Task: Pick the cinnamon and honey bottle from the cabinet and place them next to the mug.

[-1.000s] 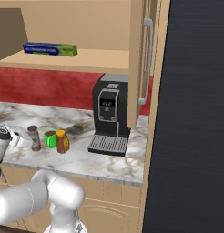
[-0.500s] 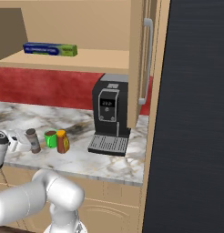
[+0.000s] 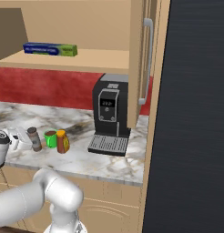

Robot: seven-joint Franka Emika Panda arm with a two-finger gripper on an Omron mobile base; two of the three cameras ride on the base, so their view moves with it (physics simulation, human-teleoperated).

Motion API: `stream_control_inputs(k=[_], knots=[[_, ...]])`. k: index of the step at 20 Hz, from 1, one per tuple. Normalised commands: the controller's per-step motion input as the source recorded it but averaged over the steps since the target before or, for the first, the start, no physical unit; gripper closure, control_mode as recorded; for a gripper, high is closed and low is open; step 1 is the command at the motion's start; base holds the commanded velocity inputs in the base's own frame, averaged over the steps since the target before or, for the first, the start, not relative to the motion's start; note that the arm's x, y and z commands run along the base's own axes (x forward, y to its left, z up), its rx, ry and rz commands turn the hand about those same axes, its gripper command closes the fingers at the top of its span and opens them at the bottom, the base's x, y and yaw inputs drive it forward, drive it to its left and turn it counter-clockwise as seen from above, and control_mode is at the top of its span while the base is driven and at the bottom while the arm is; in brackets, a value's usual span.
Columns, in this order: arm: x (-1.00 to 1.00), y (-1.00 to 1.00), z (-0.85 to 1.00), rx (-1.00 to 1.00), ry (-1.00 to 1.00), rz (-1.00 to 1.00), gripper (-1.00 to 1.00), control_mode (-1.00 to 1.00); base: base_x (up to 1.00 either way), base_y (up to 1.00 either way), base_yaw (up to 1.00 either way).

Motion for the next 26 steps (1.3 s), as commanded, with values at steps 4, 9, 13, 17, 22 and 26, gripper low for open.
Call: stream_control_inputs(k=[4, 9, 13, 17, 22, 26], knots=[[0.12, 0.00, 0.00, 0.00, 0.00, 0.00, 1.00, -1.00, 0.00, 0.00, 0.00], [0.05, 0.00, 0.00, 0.05, 0.00, 0.00, 1.00, -1.00, 0.00, 0.00, 0.00], [0.00, 0.00, 0.00, 0.11, -0.02, 0.00, 1.00, -1.00, 0.00, 0.00, 0.00], [0.00, -0.01, -0.01, 0.10, -0.01, 0.00, 1.00, -1.00, 0.00, 0.00, 0.00], [0.00, 0.00, -0.16, 0.00, 0.00, -0.01, 1.00, -1.00, 0.00, 0.00, 0.00], [0.00, 0.00, -0.28, 0.00, 0.00, 0.00, 1.00, -1.00, 0.00, 0.00, 0.00]])
